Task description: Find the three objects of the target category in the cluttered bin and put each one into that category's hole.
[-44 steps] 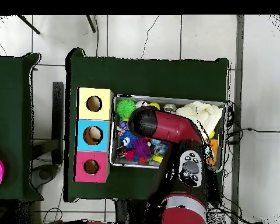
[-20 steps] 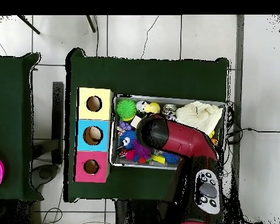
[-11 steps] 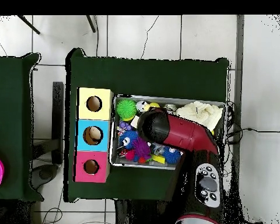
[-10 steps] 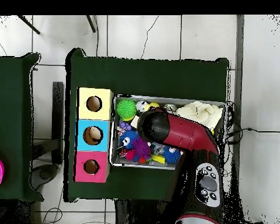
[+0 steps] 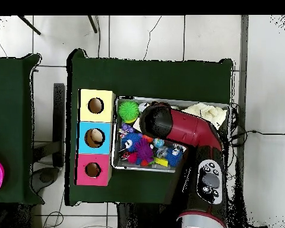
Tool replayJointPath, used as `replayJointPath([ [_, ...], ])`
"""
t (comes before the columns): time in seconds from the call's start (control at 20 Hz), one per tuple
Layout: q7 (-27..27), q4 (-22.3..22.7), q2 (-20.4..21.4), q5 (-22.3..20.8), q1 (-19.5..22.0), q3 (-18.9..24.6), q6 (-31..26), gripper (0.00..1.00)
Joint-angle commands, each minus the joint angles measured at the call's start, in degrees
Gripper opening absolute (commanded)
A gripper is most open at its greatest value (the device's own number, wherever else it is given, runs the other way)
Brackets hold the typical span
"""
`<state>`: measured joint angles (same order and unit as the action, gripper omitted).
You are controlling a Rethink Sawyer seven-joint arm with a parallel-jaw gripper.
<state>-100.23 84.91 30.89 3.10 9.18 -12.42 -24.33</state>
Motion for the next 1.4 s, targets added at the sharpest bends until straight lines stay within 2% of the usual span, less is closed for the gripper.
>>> replayJointPath([
  [0.05,-19.78,-3.02,-3.51,6.34,-3.47,-1.41,-4.83,1.0],
  [0.15,-23.06,-2.99,-4.1,9.36,-4.72,-2.84,-5.86,1.0],
  [0.35,-25.06,-3.14,-5.26,13.33,-6.03,-5.14,-6.07,1.0],
  [0.7,-29.26,-4.64,-7.04,17.21,-7.9,-8.88,-8.33,1.0],
  [1.0,-39.83,-2.72,-7.07,22.32,-10.87,-11.79,-11.81,1.0],
  [1.1,-42.3,-1.74,-6.82,23.41,-11.82,-12.97,-12.55,1.0],
  [1.4,-44.52,-0.41,-7.01,24.52,-12.35,-13.8,-10.1,1.0],
])
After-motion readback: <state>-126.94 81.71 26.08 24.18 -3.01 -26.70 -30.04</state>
